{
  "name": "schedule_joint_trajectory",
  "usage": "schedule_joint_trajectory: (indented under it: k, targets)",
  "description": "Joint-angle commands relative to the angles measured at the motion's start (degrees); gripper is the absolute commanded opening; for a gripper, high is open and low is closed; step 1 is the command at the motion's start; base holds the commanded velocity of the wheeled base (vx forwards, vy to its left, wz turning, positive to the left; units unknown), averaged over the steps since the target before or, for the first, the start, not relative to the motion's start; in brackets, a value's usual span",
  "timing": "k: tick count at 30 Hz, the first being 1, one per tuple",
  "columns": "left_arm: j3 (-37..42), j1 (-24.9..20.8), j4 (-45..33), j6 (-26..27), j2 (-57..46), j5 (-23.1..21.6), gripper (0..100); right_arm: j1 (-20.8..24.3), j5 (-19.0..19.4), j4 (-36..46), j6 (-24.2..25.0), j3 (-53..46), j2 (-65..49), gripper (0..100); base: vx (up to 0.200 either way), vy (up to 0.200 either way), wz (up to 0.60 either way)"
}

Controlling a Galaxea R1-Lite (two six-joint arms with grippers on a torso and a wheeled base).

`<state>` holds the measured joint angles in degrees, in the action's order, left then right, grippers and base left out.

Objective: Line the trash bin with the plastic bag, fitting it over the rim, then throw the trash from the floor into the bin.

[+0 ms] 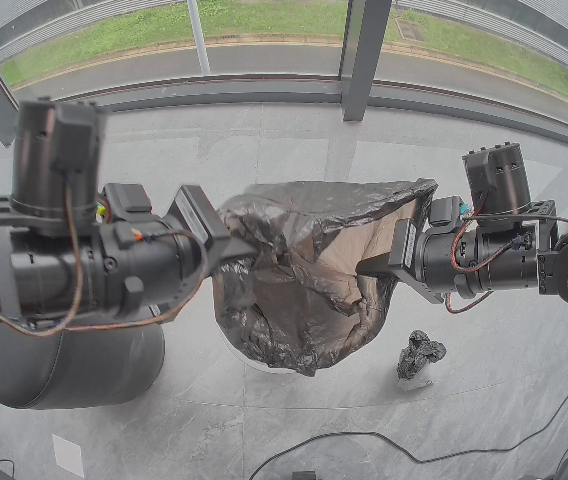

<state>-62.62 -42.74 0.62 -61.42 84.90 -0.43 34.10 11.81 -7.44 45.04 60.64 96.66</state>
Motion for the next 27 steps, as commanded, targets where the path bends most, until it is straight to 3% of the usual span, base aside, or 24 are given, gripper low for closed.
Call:
schedule_joint_trajectory:
  k: [1, 18, 27]
  targets:
    - [2.51, 0.46, -0.01, -0.37, 6.86, -0.28, 0, -2.37, 2.25, 1.9, 0.48, 0.01, 2.04, 0, 0.0, 0.0, 0.0]
    - [5.49, 0.46, -0.09, -1.51, 9.15, -2.74, 0, 0.0, 2.51, 2.07, 0.66, -0.43, 8.11, 0, 0.0, 0.0, 0.0]
    - [8.66, 0.11, -0.18, -1.69, 8.8, -3.44, 0, 2.03, 2.51, 2.34, 3.74, -4.39, 5.29, 0, 0.0, 0.0, 0.0]
